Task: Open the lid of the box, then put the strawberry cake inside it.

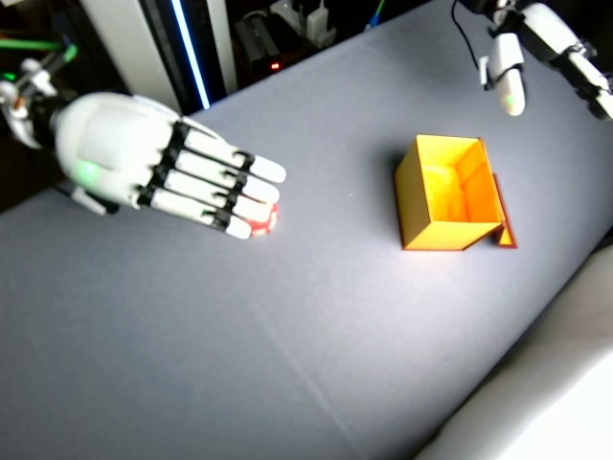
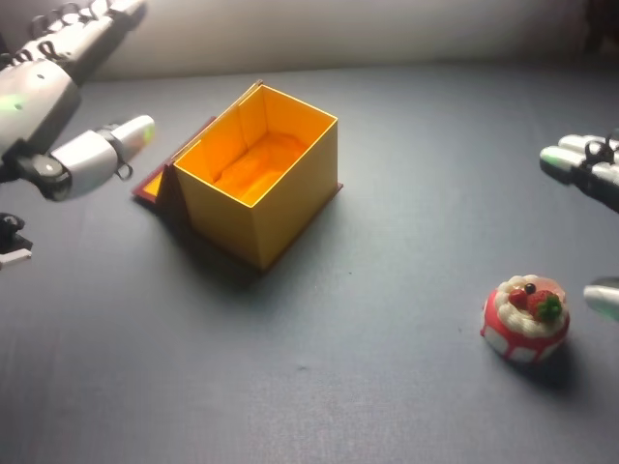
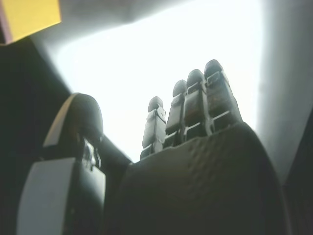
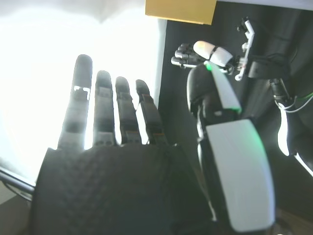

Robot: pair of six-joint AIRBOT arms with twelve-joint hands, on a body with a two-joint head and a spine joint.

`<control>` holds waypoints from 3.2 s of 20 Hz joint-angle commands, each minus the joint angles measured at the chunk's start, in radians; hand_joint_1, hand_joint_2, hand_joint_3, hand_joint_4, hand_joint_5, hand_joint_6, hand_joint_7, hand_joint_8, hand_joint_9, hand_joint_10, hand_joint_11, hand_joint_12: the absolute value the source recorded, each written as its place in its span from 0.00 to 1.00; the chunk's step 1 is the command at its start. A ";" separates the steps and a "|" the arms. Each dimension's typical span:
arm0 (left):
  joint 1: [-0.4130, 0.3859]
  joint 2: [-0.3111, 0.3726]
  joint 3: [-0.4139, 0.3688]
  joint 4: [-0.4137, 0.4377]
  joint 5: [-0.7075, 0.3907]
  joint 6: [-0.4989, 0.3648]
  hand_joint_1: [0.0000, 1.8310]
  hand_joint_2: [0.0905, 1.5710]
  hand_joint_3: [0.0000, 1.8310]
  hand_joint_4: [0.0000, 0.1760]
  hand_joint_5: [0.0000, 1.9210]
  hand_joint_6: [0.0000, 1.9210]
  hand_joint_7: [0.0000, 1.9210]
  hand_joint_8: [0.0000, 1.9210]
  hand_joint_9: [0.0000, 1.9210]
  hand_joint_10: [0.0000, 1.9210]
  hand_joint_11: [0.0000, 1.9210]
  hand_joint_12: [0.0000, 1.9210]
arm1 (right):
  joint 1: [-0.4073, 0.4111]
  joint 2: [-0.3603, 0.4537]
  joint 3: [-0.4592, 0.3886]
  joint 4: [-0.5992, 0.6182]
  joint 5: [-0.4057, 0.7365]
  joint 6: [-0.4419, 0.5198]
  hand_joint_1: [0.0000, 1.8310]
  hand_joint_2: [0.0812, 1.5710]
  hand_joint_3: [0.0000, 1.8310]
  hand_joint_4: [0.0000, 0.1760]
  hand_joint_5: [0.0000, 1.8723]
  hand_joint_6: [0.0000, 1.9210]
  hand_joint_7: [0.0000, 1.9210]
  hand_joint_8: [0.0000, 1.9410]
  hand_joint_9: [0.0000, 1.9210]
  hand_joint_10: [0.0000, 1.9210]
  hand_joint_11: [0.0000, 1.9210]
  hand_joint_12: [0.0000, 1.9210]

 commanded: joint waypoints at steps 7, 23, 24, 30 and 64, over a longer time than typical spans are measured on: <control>0.048 0.138 -0.150 0.286 -0.093 0.070 0.37 0.91 0.01 0.48 0.04 0.02 0.00 0.00 0.00 0.00 0.00 0.00 | 0.063 -0.004 0.036 -0.056 -0.060 0.008 0.45 0.72 0.00 0.00 0.03 0.00 0.03 0.00 0.05 0.01 0.00 0.34; 0.115 0.229 -0.244 0.411 -0.096 0.072 0.39 0.82 0.00 0.04 0.16 0.00 0.10 0.00 0.10 0.02 0.00 0.45 | 0.219 -0.197 0.211 -0.082 -0.391 0.009 0.66 0.77 0.00 0.00 0.38 0.67 0.40 0.70 0.55 0.90 0.55 0.99; 0.115 0.231 -0.245 0.412 -0.095 0.072 0.37 0.83 0.00 0.07 0.15 0.00 0.09 0.00 0.09 0.02 0.00 0.45 | 0.232 -0.196 0.211 -0.095 -0.390 0.010 0.66 0.78 0.00 0.00 0.40 0.58 0.39 0.84 0.55 0.98 0.58 1.00; 0.116 0.239 -0.254 0.432 -0.079 0.069 0.31 0.86 0.00 0.01 0.16 0.00 0.10 0.00 0.10 0.02 0.00 0.48 | 0.335 -0.145 0.192 -0.211 -0.357 0.057 0.67 0.78 0.00 0.00 0.37 0.63 0.43 0.77 0.38 0.84 0.27 1.00; -0.045 0.046 -0.116 0.810 0.119 -0.244 0.26 0.90 0.00 0.00 0.18 0.00 0.15 0.00 0.14 0.02 0.00 0.58 | 0.870 -0.696 0.683 -0.390 -0.681 0.073 0.66 0.79 0.00 0.00 0.35 0.62 0.42 0.80 0.42 0.76 0.40 0.93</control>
